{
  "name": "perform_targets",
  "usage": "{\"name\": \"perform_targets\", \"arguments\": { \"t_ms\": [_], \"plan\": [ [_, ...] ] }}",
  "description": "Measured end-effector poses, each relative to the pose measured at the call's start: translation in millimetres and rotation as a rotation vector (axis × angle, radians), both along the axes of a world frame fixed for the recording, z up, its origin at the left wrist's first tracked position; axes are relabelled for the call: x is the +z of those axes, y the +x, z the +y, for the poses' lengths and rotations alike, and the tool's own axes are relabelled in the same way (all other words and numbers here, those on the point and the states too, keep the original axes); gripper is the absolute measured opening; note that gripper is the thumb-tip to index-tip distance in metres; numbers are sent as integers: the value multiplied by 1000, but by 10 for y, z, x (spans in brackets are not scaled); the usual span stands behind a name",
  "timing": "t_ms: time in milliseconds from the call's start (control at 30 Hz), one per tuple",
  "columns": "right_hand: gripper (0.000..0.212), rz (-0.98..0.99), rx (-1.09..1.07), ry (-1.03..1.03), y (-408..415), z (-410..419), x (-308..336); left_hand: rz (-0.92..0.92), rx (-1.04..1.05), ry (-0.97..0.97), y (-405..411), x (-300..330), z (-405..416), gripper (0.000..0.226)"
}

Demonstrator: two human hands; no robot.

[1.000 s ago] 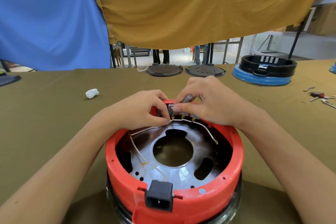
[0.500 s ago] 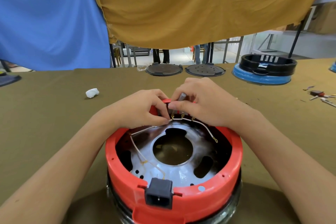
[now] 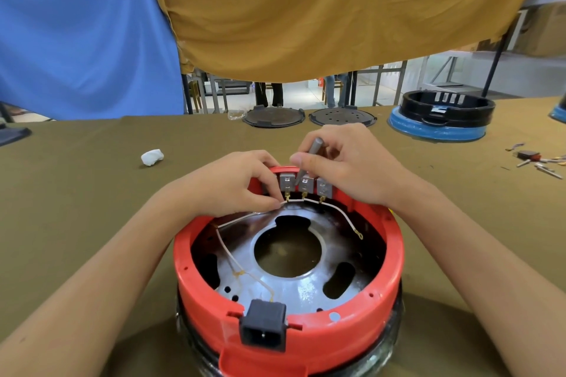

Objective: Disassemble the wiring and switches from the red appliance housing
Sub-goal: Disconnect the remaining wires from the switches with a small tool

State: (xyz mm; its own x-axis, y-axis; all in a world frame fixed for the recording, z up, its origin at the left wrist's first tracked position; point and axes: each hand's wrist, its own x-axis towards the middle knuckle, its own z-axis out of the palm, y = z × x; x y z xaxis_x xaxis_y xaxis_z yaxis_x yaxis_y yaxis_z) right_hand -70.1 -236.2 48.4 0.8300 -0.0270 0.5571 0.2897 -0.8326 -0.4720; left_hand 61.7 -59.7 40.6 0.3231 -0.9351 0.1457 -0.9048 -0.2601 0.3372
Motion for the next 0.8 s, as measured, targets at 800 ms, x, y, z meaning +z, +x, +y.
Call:
{"name": "perform_targets", "arguments": {
  "t_ms": [800],
  "plan": [
    [28,142,-28,376,190,-87,-69,4,-1,10,-22,10,-4,5]
  ]
}}
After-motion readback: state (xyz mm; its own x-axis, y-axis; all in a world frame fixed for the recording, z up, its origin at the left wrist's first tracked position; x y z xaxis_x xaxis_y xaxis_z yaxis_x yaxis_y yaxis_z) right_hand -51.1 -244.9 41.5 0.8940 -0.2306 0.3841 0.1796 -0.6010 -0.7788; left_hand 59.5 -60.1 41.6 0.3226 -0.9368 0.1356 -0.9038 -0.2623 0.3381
